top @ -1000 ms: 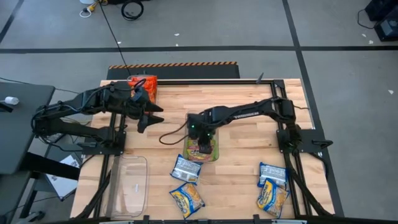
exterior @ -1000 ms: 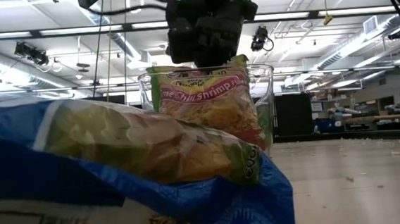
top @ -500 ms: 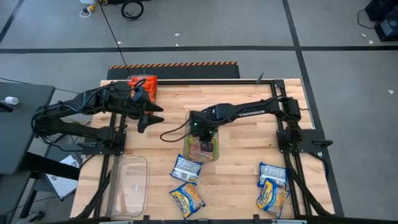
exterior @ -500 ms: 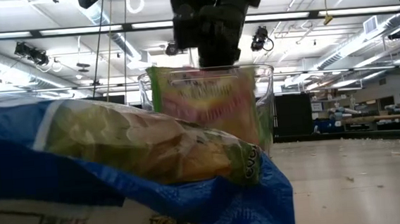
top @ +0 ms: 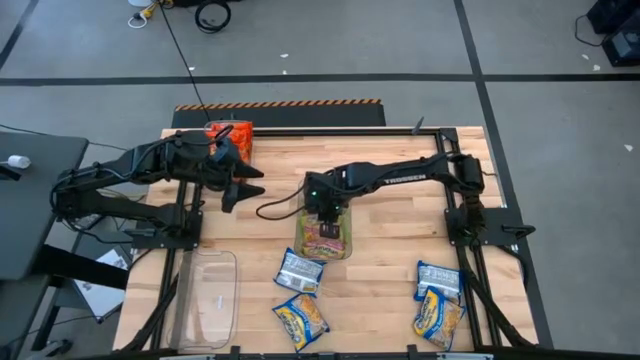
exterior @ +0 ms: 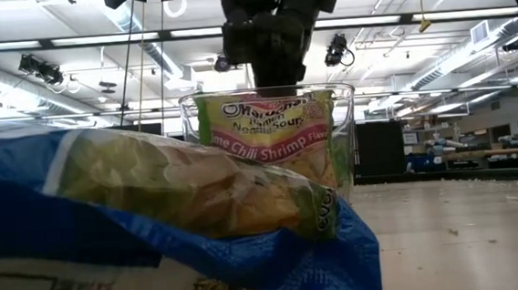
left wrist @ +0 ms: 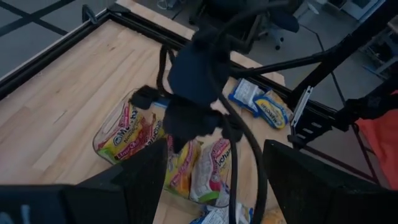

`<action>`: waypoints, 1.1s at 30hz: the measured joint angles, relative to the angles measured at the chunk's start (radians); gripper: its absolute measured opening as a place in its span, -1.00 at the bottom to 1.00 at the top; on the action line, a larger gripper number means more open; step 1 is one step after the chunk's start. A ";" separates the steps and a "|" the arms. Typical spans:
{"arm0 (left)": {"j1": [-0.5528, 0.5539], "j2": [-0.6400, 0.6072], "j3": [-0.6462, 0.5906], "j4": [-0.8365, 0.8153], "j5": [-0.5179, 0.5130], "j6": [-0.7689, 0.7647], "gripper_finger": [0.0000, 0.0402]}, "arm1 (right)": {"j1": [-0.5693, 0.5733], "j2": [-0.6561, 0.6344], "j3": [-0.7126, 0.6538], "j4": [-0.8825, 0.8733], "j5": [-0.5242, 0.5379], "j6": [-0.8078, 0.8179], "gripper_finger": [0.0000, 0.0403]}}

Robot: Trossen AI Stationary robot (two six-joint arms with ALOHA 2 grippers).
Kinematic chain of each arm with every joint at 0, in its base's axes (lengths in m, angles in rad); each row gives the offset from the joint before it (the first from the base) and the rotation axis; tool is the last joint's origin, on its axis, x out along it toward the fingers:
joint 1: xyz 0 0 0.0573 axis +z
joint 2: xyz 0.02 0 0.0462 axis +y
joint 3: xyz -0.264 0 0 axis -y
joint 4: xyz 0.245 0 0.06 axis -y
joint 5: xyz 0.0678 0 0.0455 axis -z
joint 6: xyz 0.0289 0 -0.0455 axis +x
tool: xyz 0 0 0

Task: Sort Maruchan noodles
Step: Adjust the green noodle pack, then adjust the center transparent bin to the center of the table

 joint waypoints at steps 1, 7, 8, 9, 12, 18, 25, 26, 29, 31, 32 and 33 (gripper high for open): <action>0.000 0.000 0.000 0.000 -0.010 -0.003 0.33 | 0.003 0.004 0.000 0.005 0.000 0.007 -0.95; -0.025 0.034 0.000 -0.011 -0.059 0.023 0.33 | 0.007 -0.027 0.000 -0.051 0.001 0.052 -0.70; -0.041 0.046 0.000 -0.016 -0.060 0.046 0.33 | 0.008 -0.049 0.000 -0.056 0.013 0.068 -0.64; -0.062 0.060 0.000 -0.020 -0.057 0.067 0.33 | 0.011 -0.073 0.000 -0.065 0.033 0.087 -0.59; -0.133 0.100 0.000 -0.035 -0.054 0.076 0.33 | 0.036 -0.148 0.000 -0.084 0.099 0.122 -0.45; -0.327 0.181 0.000 -0.031 -0.074 -0.020 0.31 | 0.176 -0.277 0.001 -0.065 0.212 0.097 -0.40; -0.530 0.332 0.000 -0.046 -0.143 -0.227 0.26 | 0.363 -0.265 -0.007 -0.046 0.244 0.158 -0.41; -0.555 0.357 0.000 -0.040 -0.150 -0.262 0.25 | 0.390 -0.254 -0.015 -0.030 0.257 0.175 -0.41; -0.624 0.433 -0.001 -0.024 -0.154 -0.356 0.25 | 0.471 -0.225 -0.061 0.036 0.308 0.247 -0.41; -0.663 0.482 0.000 0.005 -0.156 -0.406 0.25 | 0.514 -0.195 -0.082 0.073 0.333 0.288 -0.41; -0.681 0.503 0.000 0.002 -0.156 -0.431 0.25 | 0.530 -0.178 -0.092 0.083 0.349 0.305 -0.41; -0.696 0.525 0.000 0.003 -0.156 -0.459 0.25 | 0.545 -0.159 -0.099 0.077 0.362 0.323 -0.41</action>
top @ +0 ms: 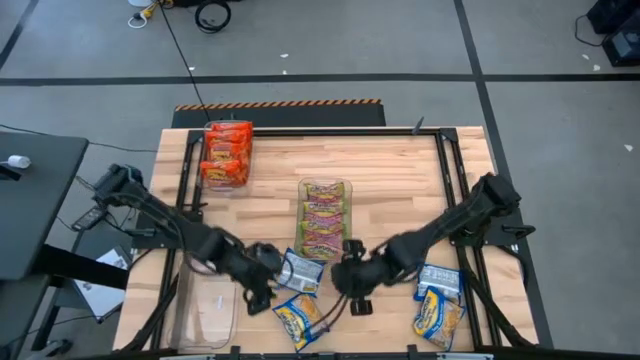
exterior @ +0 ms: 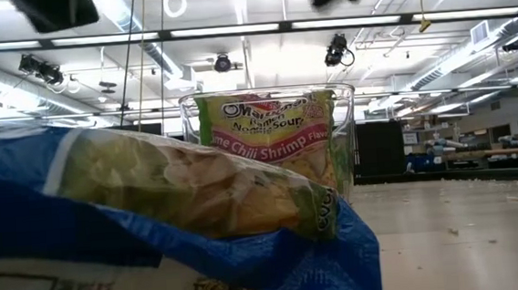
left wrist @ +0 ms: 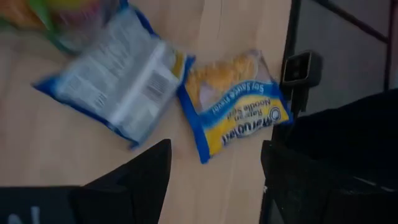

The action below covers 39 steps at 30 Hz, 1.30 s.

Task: Sort Maruchan noodles
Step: Adjust the center transparent bin to the center of the table, then put the top left blue noodle pack into the bottom transparent bin

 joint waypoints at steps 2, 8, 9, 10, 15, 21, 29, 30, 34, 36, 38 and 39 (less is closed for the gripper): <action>-0.023 0.042 0.000 0.024 -0.006 -0.030 0.25 | 0.015 0.040 -0.012 0.003 0.020 0.021 -0.41; -0.054 0.154 0.000 0.106 -0.079 -0.044 0.25 | -0.006 0.116 -0.016 -0.013 0.086 0.041 -0.41; -0.055 0.173 0.000 0.117 -0.091 -0.034 0.25 | -0.017 0.119 -0.016 -0.023 0.123 0.041 -0.41; -0.055 0.192 0.000 0.125 -0.099 -0.020 0.25 | -0.027 0.120 -0.016 -0.036 0.161 0.041 -0.41; -0.060 0.280 0.000 0.164 -0.130 0.115 0.25 | -0.089 0.093 -0.015 -0.097 0.257 0.049 -0.41; -0.060 0.359 0.000 0.157 -0.228 0.340 0.25 | -0.072 -0.010 -0.015 -0.101 0.266 0.158 -0.41; -0.066 0.425 0.003 0.176 -0.376 0.589 0.25 | 0.049 -0.056 -0.014 -0.089 0.341 0.341 -0.41; -0.068 0.436 0.003 0.178 -0.403 0.623 0.25 | 0.061 -0.055 -0.014 -0.092 0.343 0.363 -0.41; -0.087 0.453 0.000 0.171 -0.513 0.709 0.25 | 0.092 -0.050 -0.014 -0.097 0.344 0.460 -0.41; -0.101 0.449 0.000 0.167 -0.572 0.735 0.25 | 0.105 -0.050 -0.014 -0.097 0.356 0.503 -0.41; -0.118 0.439 0.000 0.167 -0.629 0.770 0.25 | 0.123 -0.050 -0.014 -0.107 0.371 0.536 -0.41; -0.127 0.438 0.001 0.170 -0.654 0.795 0.25 | 0.130 -0.050 -0.014 -0.114 0.372 0.547 -0.41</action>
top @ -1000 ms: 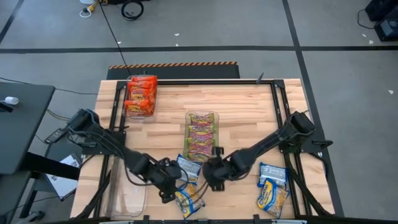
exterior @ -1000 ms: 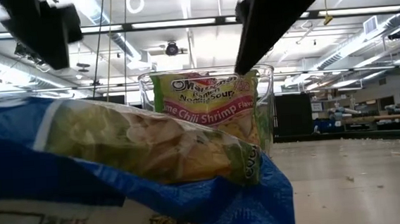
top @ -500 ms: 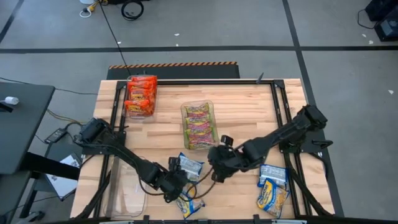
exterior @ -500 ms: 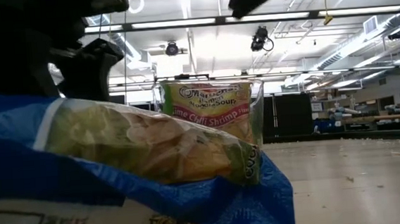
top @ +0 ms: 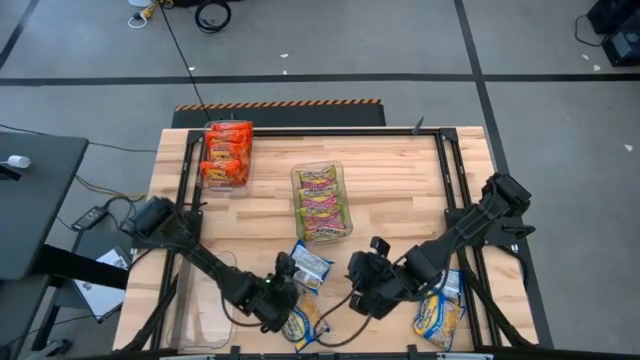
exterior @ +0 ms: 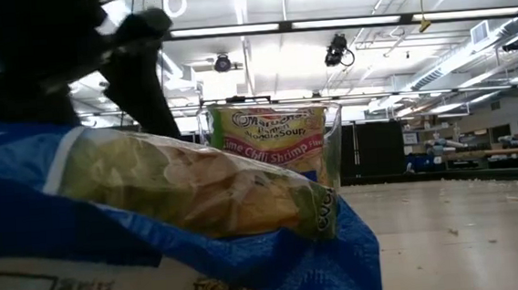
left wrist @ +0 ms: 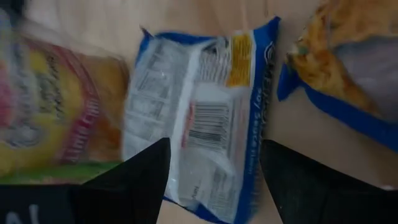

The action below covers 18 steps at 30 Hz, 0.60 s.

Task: Sort Maruchan noodles
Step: Put the top left blue noodle pack into the bottom transparent bin

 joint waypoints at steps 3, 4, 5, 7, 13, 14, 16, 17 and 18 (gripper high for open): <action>-0.026 0.008 -0.001 0.006 -0.043 0.061 0.25 | 0.014 0.000 0.000 -0.026 0.000 0.046 -0.41; -0.030 0.013 -0.001 0.021 -0.044 0.071 0.25 | 0.017 0.000 0.000 -0.038 0.001 0.061 -0.41; -0.030 0.017 -0.001 0.025 -0.043 0.073 0.25 | 0.018 0.000 0.000 -0.046 0.004 0.074 -0.41; -0.019 0.038 -0.001 0.047 -0.046 0.074 0.25 | 0.021 0.000 0.000 -0.061 0.007 0.101 -0.41; 0.031 0.091 0.000 0.069 -0.070 0.069 0.25 | 0.021 0.000 0.000 -0.061 0.007 0.133 -0.41; 0.037 0.097 -0.001 0.067 -0.064 0.068 0.25 | 0.021 0.000 0.000 -0.060 0.006 0.133 -0.41; 0.047 0.105 0.002 0.069 -0.055 0.069 0.21 | 0.021 0.000 0.000 -0.061 0.000 0.133 -0.41; 0.047 0.105 0.002 0.068 -0.052 0.069 0.17 | 0.021 0.000 0.000 -0.061 -0.003 0.133 -0.41; 0.047 0.105 0.002 0.067 -0.051 0.069 0.12 | 0.021 0.000 0.000 -0.062 -0.003 0.133 -0.41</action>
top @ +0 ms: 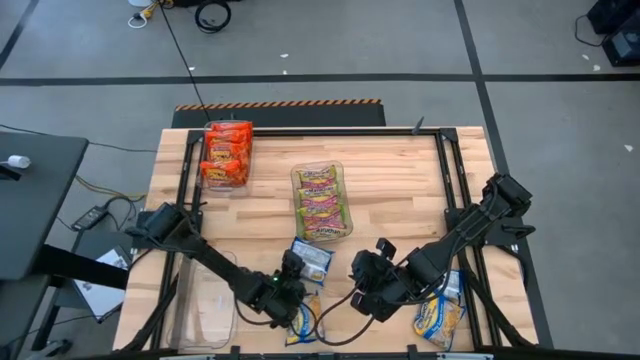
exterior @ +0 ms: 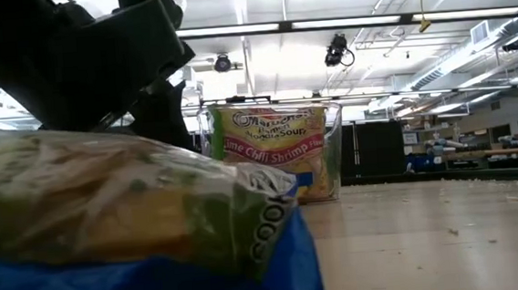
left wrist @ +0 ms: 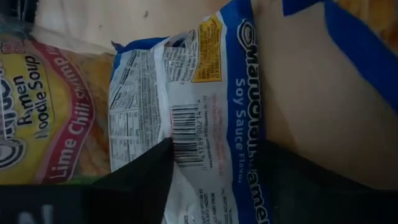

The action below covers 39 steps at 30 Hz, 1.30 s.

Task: Sort Maruchan noodles
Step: Put the top left blue noodle pack into the bottom transparent bin

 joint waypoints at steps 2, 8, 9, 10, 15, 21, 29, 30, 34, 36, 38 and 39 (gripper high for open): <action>-0.001 -0.006 0.000 -0.003 -0.001 0.000 -0.04 | 0.000 0.000 0.000 -0.002 -0.002 -0.001 -0.41; 0.002 -0.072 0.062 -0.160 0.074 -0.087 -0.72 | 0.000 0.000 0.000 -0.005 -0.002 -0.025 -0.41; 0.009 -0.090 0.082 -0.202 0.099 -0.118 -0.83 | 0.000 0.000 0.000 -0.003 -0.002 -0.033 -0.41; 0.018 -0.113 0.101 -0.252 0.126 -0.150 -0.91 | -0.001 0.000 0.000 -0.003 -0.002 -0.039 -0.41; 0.089 -0.280 0.197 -0.421 0.397 -0.241 -0.95 | -0.002 0.000 0.000 0.006 -0.001 -0.071 -0.41; 0.189 -0.517 0.229 -0.523 0.894 -0.369 -0.97 | -0.002 0.000 0.000 0.039 -0.001 -0.116 -0.41; 0.183 -0.735 0.229 -0.627 0.999 -0.509 -0.97 | -0.003 0.003 0.000 0.164 0.041 -0.164 -0.41; 0.179 -0.755 0.229 -0.613 0.986 -0.526 -0.97 | -0.006 0.005 0.000 0.202 0.055 -0.182 -0.41; 0.172 -0.822 0.229 -0.493 0.927 -0.549 -0.97 | -0.009 0.013 -0.012 0.428 0.124 -0.323 -0.39; 0.169 -0.857 0.229 -0.394 0.910 -0.549 -0.97 | -0.011 0.015 -0.014 0.534 0.132 -0.395 -0.33; 0.162 -0.890 0.229 -0.283 0.897 -0.547 -0.97 | -0.023 0.015 -0.014 0.658 0.123 -0.457 -0.24; 0.161 -0.902 0.229 -0.227 0.896 -0.540 -0.97 | -0.028 0.015 -0.014 0.717 0.124 -0.494 -0.19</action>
